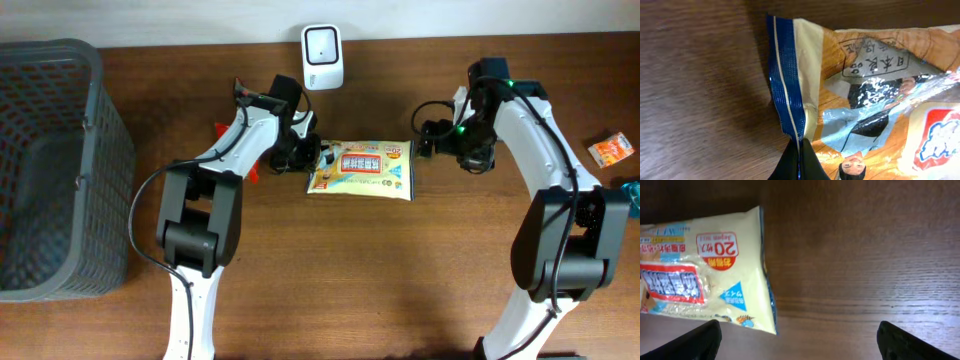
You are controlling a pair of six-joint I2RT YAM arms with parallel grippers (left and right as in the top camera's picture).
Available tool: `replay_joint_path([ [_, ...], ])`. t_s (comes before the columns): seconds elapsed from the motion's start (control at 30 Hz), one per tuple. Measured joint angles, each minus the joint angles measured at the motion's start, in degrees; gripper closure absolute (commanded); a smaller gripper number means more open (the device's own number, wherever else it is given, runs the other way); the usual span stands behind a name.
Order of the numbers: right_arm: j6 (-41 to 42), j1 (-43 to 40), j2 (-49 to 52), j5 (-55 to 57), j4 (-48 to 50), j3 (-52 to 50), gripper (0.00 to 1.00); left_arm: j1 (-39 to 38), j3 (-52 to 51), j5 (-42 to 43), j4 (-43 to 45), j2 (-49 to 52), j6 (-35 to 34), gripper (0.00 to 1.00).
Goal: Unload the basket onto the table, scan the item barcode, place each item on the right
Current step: 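Release the right gripper and lift the wet-wipe pack toward the scanner with left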
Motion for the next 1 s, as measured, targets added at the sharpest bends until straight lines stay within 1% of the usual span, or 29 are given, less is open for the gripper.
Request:
replay_joint_path([
  [0.07,0.0,0.0,0.0,0.04,1.16,0.0,0.02,-0.07,1.49,-4.09,-3.15,0.0,-0.02,1.0],
  [0.17,0.04,0.0,0.0,-0.07,1.27,0.0,0.02,0.35,2.6,-7.19,-6.08,-0.04,-0.04,1.0],
  [0.2,0.15,0.0,0.0,-1.75,1.25,0.0,0.01,0.33,2.78,-9.64,-7.45,-0.09,-1.42,1.0],
  [0.23,0.22,0.0,0.0,-2.86,1.25,0.0,0.02,0.26,3.13,-14.32,-9.44,-0.33,-3.39,1.0],
  [0.27,0.22,0.07,0.0,-3.52,1.42,0.0,0.02,0.28,4.09,-21.38,-12.17,-0.74,-5.14,1.0],
  [0.33,0.2,0.28,0.0,-3.96,2.29,0.0,0.01,0.35,7.78,-28.0,-16.31,-1.92,-6.34,1.0],
  [0.47,0.2,0.35,0.0,-4.15,2.27,0.0,0.02,0.33,19.58,-41.81,-22.86,-8.35,-7.04,1.0],
  [0.5,0.22,0.35,0.0,-4.17,2.27,0.0,0.02,0.33,22.64,-47.54,-24.74,-10.84,-7.17,1.0],
  [0.53,0.22,0.35,0.04,-4.17,2.27,0.0,0.01,0.33,24.11,-51.32,-25.53,-11.34,-7.19,1.0],
  [0.6,0.2,0.37,0.39,-4.15,2.25,0.0,0.02,0.33,25.77,-62.45,-26.91,-12.09,-6.95,1.0],
  [0.67,0.22,0.37,0.57,-4.17,2.27,0.0,0.02,0.39,26.14,-67.54,-27.19,-12.44,-5.62,1.0],
  [0.73,0.24,0.37,0.7,-4.17,2.25,0.0,0.01,0.37,26.16,-67.56,-27.15,-12.44,-4.72,1.0],
  [0.8,0.2,0.37,0.72,-4.17,2.21,0.0,0.02,0.26,26.16,-65.66,-27.15,-12.44,-4.33,1.0],
  [1.0,0.2,0.37,0.72,-4.17,1.66,0.0,0.02,-2.73,26.36,-51.82,-26.93,-12.11,-4.09,1.0],
])
